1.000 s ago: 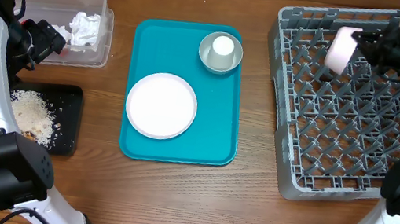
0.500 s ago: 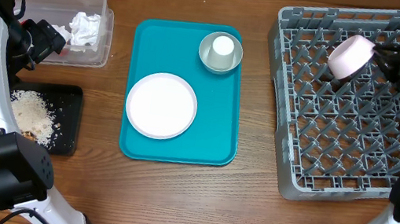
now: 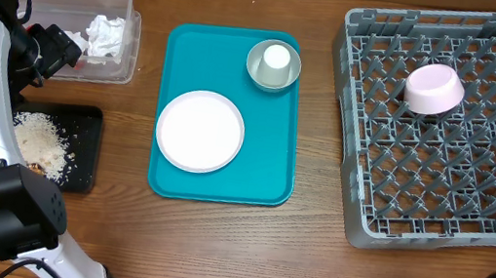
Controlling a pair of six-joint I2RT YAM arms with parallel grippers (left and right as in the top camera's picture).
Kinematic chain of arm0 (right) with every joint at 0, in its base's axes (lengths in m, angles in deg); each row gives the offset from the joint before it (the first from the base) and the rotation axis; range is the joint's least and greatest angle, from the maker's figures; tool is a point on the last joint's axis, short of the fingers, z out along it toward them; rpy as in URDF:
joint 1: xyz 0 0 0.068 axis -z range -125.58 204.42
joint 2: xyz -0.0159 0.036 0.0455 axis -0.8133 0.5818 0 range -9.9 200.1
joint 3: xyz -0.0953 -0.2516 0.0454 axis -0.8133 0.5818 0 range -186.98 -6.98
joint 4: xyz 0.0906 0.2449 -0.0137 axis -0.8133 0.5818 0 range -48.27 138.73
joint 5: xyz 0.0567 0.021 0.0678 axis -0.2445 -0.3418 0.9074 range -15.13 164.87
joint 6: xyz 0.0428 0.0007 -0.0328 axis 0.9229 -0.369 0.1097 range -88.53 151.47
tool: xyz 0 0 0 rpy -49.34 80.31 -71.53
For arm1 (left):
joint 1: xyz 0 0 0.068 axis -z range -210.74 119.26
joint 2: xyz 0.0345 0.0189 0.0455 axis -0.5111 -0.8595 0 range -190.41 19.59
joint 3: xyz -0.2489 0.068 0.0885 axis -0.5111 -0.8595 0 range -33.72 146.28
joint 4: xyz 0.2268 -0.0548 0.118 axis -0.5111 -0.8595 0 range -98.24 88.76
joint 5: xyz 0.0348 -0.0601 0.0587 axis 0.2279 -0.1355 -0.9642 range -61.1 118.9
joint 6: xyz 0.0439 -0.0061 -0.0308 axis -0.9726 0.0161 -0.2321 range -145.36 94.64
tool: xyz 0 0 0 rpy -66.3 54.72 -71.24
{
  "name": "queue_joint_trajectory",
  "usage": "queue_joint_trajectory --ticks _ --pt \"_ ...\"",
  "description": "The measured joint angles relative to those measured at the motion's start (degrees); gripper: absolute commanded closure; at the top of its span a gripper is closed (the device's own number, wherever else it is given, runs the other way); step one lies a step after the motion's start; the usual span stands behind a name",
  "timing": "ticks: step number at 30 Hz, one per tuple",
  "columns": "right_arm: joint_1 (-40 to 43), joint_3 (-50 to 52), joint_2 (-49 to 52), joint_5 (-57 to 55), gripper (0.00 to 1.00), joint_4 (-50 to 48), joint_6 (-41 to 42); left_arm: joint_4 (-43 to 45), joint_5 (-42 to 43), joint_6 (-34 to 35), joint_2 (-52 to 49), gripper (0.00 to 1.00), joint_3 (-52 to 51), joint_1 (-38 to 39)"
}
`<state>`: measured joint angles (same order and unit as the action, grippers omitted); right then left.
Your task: Sort waste into correct bins and load items into the dishwasher
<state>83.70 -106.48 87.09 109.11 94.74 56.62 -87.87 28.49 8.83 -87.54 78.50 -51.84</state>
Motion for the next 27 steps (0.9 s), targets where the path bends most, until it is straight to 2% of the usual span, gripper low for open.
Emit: queue_joint_trajectory --ticks 2,6,10,16,21,27 --pt "-2.19 0.0 -1.46 -2.75 0.5 0.13 -1.11 0.0 0.0 0.0 0.0 0.0 0.0 0.0" --pt "-9.31 0.0 -1.36 -10.71 0.79 0.04 -3.54 0.0 -0.02 0.0 0.0 0.0 0.0 0.0" --pt "-17.2 0.0 1.68 -20.04 0.95 -1.03 -4.85 0.0 0.0 0.0 0.0 0.0 0.0 0.0" --pt "-23.02 0.0 11.08 -28.59 0.96 -2.27 -5.68 0.0 0.0 0.0 0.0 0.0 0.0 0.0" --pt "-22.62 0.0 17.03 -31.39 0.96 -2.32 -5.73 0.0 0.0 0.0 0.0 0.0 0.0 0.0" --pt "-21.64 0.0 19.06 -34.18 0.96 -2.01 -5.95 0.0 0.0 0.0 0.0 0.0 0.0 0.0"
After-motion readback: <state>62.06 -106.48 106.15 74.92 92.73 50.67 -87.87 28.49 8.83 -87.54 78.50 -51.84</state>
